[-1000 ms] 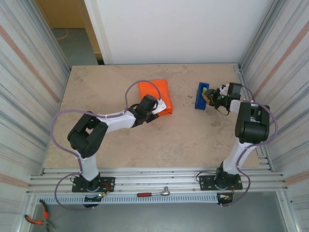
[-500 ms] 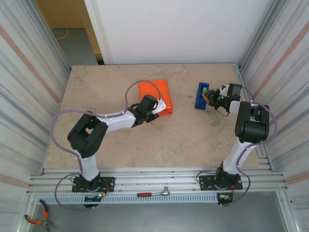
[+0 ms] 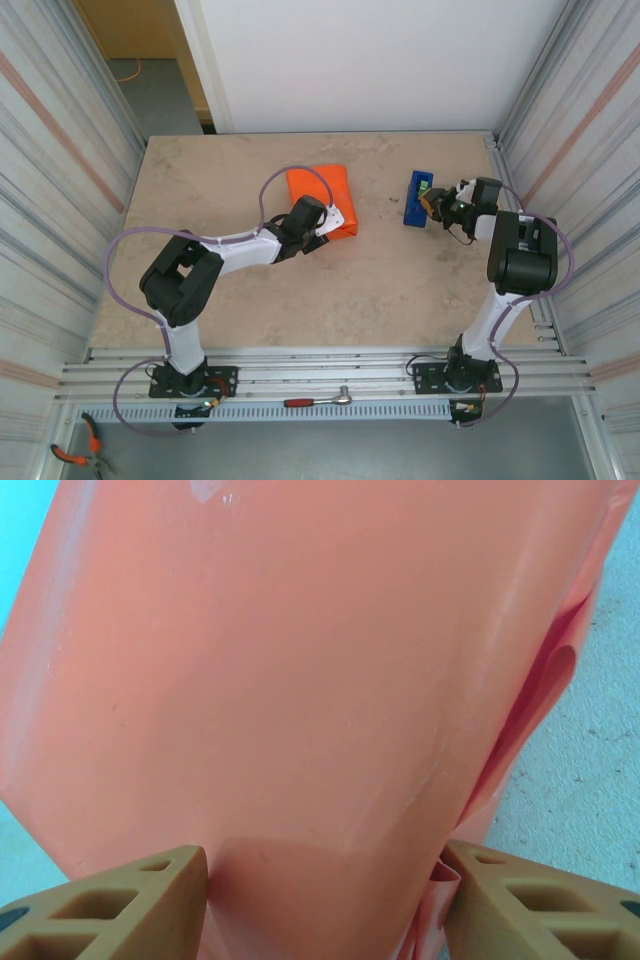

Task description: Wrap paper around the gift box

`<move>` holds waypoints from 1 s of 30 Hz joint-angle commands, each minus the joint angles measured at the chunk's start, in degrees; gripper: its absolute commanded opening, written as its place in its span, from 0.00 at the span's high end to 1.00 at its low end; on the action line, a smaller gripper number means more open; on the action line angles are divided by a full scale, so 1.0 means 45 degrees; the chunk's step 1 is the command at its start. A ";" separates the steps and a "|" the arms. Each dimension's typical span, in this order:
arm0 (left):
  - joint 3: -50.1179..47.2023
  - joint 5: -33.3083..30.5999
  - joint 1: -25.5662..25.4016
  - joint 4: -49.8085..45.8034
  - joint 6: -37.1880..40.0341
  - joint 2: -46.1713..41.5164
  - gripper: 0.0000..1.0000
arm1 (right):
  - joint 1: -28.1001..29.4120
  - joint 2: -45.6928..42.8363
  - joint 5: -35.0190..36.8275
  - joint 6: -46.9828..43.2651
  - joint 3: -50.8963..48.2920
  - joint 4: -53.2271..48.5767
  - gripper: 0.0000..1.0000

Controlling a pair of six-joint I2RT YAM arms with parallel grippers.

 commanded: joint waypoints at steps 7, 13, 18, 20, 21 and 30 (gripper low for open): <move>-0.0069 0.0527 -0.0008 -0.0861 -0.0364 0.0377 0.39 | -0.0091 0.0600 -0.0296 0.1029 -0.0728 0.0906 0.77; -0.0048 0.0525 -0.0007 -0.0879 -0.0362 0.0388 0.39 | -0.0107 0.0684 -0.0324 0.1221 -0.0835 0.1233 0.90; -0.0022 0.0528 0.0008 -0.0898 -0.0337 0.0405 0.39 | -0.0089 0.0462 -0.0554 0.1799 -0.0986 0.1943 1.00; -0.0029 0.0530 -0.0008 -0.0903 -0.0337 0.0386 0.39 | -0.0084 0.0141 -0.0581 0.2082 -0.1083 0.2272 1.00; -0.0028 0.0527 -0.0007 -0.0889 -0.0345 0.0368 0.39 | -0.0060 -0.0062 -0.0565 0.2086 -0.1139 0.2352 1.00; -0.0047 0.0550 -0.0010 -0.0924 -0.0337 0.0385 0.39 | 0.0397 -0.1706 -0.0330 0.2564 -0.1533 0.2028 1.00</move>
